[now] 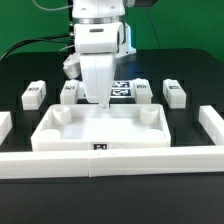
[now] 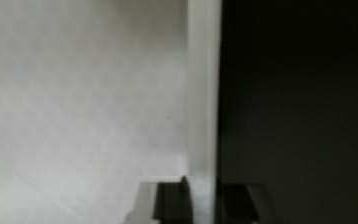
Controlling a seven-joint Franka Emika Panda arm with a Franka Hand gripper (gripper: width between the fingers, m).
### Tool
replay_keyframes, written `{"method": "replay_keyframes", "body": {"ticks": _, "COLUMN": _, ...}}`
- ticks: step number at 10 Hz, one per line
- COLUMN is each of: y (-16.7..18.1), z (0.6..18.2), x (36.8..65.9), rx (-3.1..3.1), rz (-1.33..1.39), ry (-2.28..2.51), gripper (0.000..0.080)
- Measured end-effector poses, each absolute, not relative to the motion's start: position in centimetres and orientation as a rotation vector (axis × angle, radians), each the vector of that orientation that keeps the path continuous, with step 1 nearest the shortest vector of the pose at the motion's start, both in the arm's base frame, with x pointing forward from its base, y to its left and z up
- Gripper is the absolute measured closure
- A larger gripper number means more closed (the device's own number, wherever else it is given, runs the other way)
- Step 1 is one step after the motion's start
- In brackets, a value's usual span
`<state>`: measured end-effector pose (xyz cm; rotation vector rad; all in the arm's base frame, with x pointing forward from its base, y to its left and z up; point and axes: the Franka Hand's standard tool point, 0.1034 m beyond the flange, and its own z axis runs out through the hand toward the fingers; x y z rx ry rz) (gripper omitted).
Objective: Assemble desk
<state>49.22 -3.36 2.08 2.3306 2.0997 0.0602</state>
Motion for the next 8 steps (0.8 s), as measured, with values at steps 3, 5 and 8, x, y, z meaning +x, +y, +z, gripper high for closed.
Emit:
{"method": "replay_keyframes", "body": {"ticks": 3, "y": -1.4, "z": 2.1, "x": 51.2, "rx": 2.289, "rz": 0.092, "ry": 2.143, "gripper": 0.0745}}
{"method": "replay_keyframes", "body": {"ticks": 5, "y": 0.7, "z": 2.1, "x": 51.7, "rx": 2.253, "rz": 0.104, "ry": 2.192, "gripper": 0.0745}}
{"method": "replay_keyframes", "body": {"ticks": 8, "y": 3.1, "z": 2.1, "x": 51.8, "rx": 2.249, "rz": 0.077, "ry": 2.235, "gripper": 0.0745}}
